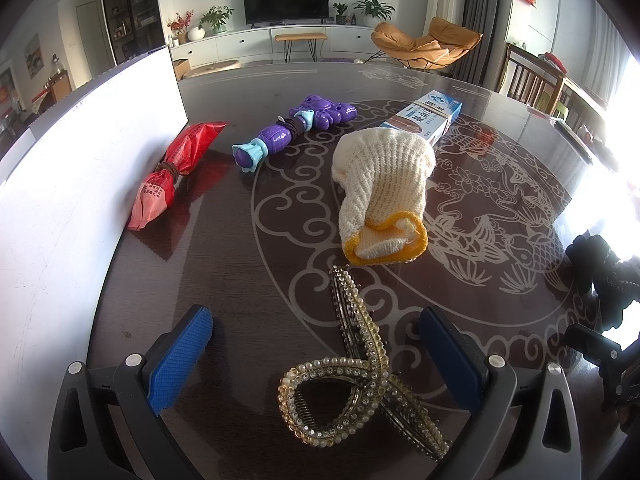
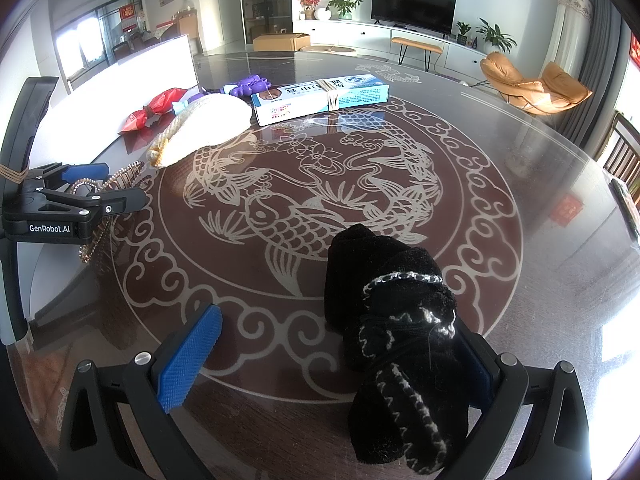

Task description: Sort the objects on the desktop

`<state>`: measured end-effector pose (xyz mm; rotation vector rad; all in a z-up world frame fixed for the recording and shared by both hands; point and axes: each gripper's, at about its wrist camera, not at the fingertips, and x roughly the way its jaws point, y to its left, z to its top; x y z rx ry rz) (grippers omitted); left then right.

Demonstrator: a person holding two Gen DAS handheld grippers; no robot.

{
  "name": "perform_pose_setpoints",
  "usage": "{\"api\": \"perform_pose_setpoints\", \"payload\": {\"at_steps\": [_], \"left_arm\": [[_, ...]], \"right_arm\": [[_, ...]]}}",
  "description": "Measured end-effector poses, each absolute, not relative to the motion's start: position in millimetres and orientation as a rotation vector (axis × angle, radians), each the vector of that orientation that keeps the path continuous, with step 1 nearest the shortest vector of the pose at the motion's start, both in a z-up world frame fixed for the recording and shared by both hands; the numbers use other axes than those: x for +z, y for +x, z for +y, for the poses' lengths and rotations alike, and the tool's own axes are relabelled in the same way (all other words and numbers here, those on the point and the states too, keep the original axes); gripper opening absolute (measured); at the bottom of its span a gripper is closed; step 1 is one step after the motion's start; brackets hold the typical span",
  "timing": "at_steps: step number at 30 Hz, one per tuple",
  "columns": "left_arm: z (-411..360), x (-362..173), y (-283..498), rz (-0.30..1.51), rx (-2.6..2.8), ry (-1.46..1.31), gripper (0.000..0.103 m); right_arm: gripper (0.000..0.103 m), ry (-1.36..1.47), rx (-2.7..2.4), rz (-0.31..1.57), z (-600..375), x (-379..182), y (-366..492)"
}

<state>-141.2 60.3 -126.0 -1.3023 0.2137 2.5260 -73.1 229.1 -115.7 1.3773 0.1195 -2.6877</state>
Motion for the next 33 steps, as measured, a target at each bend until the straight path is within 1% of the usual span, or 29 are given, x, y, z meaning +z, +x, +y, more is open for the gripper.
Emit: {"api": "perform_pose_setpoints", "payload": {"at_steps": [17,20,23,25,26,27,28,29,31,33], "left_arm": [[60.3,-126.0,-141.0,0.214,2.526,-1.303,0.103],[59.0,-124.9,-130.7,0.186,2.554,-1.36,0.103],[57.0,-124.9,-109.6,0.235,2.495,-1.336,0.103],[57.5,-124.0,-113.7,0.263,2.446,-1.339,0.103],[55.6,-123.6,-118.7,0.252,2.458,-1.358,0.1],[54.2,-121.8,-121.6,0.23,2.478,-1.354,0.088],[52.7,-116.8,-121.7,0.217,2.512,-1.319,0.055],[51.9,-113.1,-122.0,0.225,2.546,-1.308,0.049],[45.7,-112.4,-121.0,0.164,2.525,-1.289,0.049],[41.4,-113.8,-109.6,0.181,2.545,-1.249,0.048]], "right_arm": [[0.103,1.377,-2.688,0.12,229.0,-115.7,-73.3],[0.103,1.377,-2.688,0.12,228.9,-115.7,-73.4],[0.103,1.377,-2.688,0.12,228.8,-115.7,-73.4],[0.103,1.377,-2.688,0.119,228.8,-115.8,-73.5],[0.103,1.377,-2.688,0.12,228.8,-115.8,-73.5],[0.103,1.377,-2.688,0.119,228.8,-115.8,-73.5],[0.103,1.377,-2.688,0.119,228.8,-115.8,-73.5],[0.103,1.377,-2.688,0.119,228.8,-115.7,-73.5],[0.103,1.377,-2.688,0.119,228.9,-115.7,-73.4],[0.103,1.377,-2.687,0.117,229.1,-115.5,-73.3]]}}
